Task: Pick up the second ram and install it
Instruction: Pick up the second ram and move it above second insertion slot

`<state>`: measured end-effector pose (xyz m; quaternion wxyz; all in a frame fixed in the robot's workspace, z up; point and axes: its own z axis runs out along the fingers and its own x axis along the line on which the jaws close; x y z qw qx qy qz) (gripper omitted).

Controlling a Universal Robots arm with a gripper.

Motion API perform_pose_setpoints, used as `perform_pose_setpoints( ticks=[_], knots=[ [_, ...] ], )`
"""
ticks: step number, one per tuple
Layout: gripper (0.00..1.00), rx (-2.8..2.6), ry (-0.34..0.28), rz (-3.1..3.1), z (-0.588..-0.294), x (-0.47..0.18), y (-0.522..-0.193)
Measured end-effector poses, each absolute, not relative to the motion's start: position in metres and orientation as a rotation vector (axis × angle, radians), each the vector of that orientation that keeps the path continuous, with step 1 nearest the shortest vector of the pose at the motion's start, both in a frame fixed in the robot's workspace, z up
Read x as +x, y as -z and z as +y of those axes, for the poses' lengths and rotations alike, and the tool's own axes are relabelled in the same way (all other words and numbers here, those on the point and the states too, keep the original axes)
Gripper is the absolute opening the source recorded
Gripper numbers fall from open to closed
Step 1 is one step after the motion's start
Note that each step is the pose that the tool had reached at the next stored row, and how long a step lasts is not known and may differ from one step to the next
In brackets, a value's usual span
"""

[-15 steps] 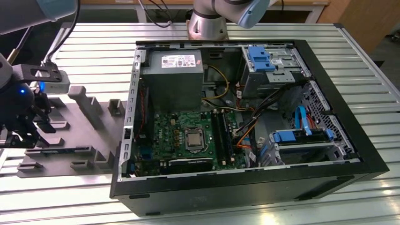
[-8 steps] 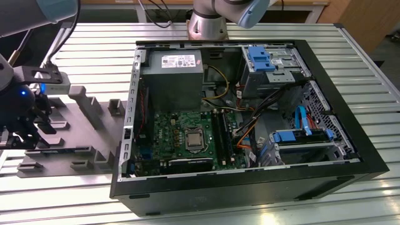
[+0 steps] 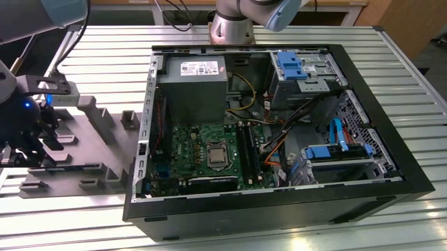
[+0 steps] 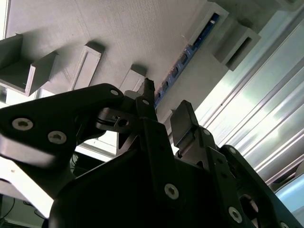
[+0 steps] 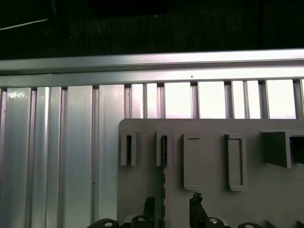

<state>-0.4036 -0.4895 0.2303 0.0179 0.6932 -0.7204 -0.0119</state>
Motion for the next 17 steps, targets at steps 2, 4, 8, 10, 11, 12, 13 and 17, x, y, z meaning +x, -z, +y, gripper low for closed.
perform_pose_setpoints(
  ticks=[2, 4, 8, 10, 11, 12, 13, 17],
  knots=[
    [0.42, 2.154, 0.037, -2.237, -0.4895, -0.4036, -0.2298],
    [0.42, 2.155, 0.037, -2.237, -0.4895, -0.4036, -0.2294],
    [0.42, 2.156, 0.037, -2.235, -0.4895, -0.4036, -0.2285],
    [0.42, 2.157, 0.037, -2.235, -0.4895, -0.4036, -0.2279],
    [0.42, 2.157, 0.037, -2.235, -0.4895, -0.4036, -0.2276],
    [0.42, 2.157, 0.037, -2.234, -0.4895, -0.4036, -0.2272],
    [0.42, 2.157, 0.037, -2.234, -0.4895, -0.4036, -0.2269],
    [0.42, 2.158, 0.037, -2.233, -0.4895, -0.4036, -0.2259]
  ],
)
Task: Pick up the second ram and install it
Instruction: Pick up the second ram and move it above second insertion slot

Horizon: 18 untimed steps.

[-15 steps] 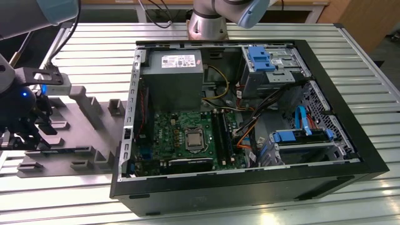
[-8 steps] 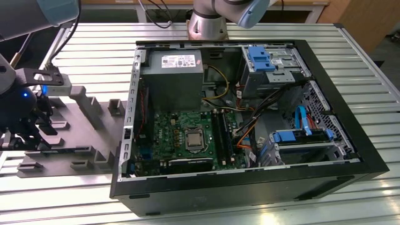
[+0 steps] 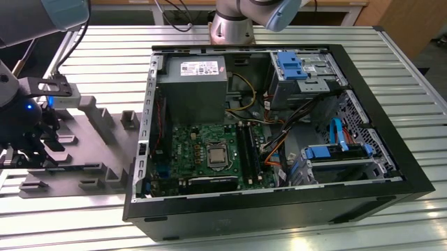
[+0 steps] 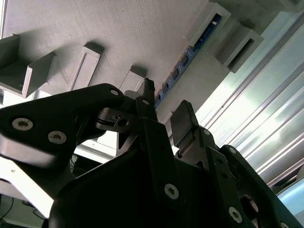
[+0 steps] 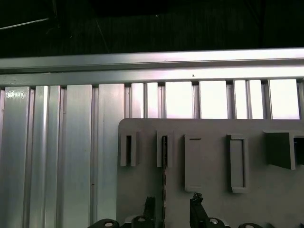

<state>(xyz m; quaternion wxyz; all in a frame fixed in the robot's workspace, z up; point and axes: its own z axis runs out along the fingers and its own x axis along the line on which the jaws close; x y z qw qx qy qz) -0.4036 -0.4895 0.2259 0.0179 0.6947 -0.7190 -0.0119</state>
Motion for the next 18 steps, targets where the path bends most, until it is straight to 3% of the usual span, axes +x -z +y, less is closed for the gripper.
perform_pose_setpoints(
  ticks=[18],
  knots=[
    [0.42, 2.17, 0.037, -2.221, -0.4895, -0.4037, -0.2188]
  ],
)
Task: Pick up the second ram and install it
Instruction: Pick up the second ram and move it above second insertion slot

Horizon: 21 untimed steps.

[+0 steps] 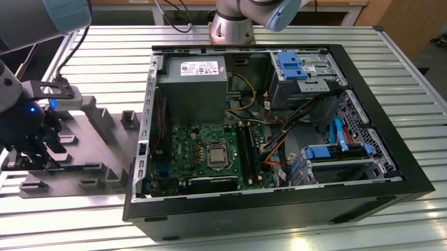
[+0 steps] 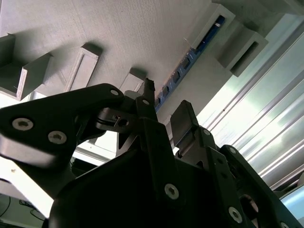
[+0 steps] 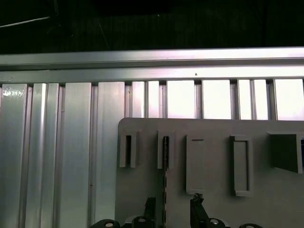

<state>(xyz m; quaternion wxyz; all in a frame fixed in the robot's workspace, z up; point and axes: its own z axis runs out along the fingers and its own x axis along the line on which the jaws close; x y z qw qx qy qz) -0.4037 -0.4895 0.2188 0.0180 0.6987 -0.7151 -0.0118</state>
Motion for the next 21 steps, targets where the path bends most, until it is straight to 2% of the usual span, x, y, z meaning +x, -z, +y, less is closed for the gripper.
perform_pose_setpoints(
  ticks=[21],
  knots=[
    [0.42, 2.177, 0.037, -2.215, -0.492, -0.404, -0.207]
  ],
)
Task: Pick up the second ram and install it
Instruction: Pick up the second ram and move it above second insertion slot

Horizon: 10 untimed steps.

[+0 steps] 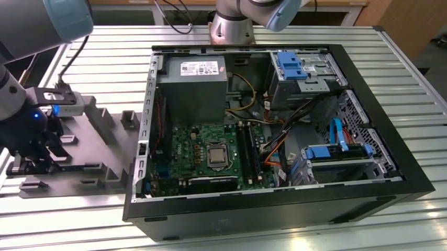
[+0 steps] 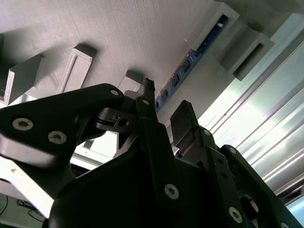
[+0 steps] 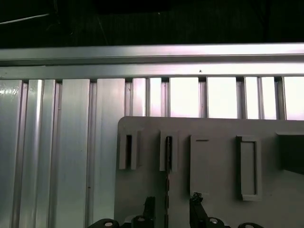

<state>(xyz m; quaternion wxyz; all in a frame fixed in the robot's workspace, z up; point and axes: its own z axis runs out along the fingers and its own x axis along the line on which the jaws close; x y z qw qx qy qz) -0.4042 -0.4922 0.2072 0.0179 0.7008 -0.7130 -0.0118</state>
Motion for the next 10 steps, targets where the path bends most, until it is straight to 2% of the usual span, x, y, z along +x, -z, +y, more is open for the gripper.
perform_pose_setpoints(
  ticks=[10],
  knots=[
    [0.42, 2.182, 0.036, -2.21, -0.4949, -0.4062, -0.2011]
  ],
)
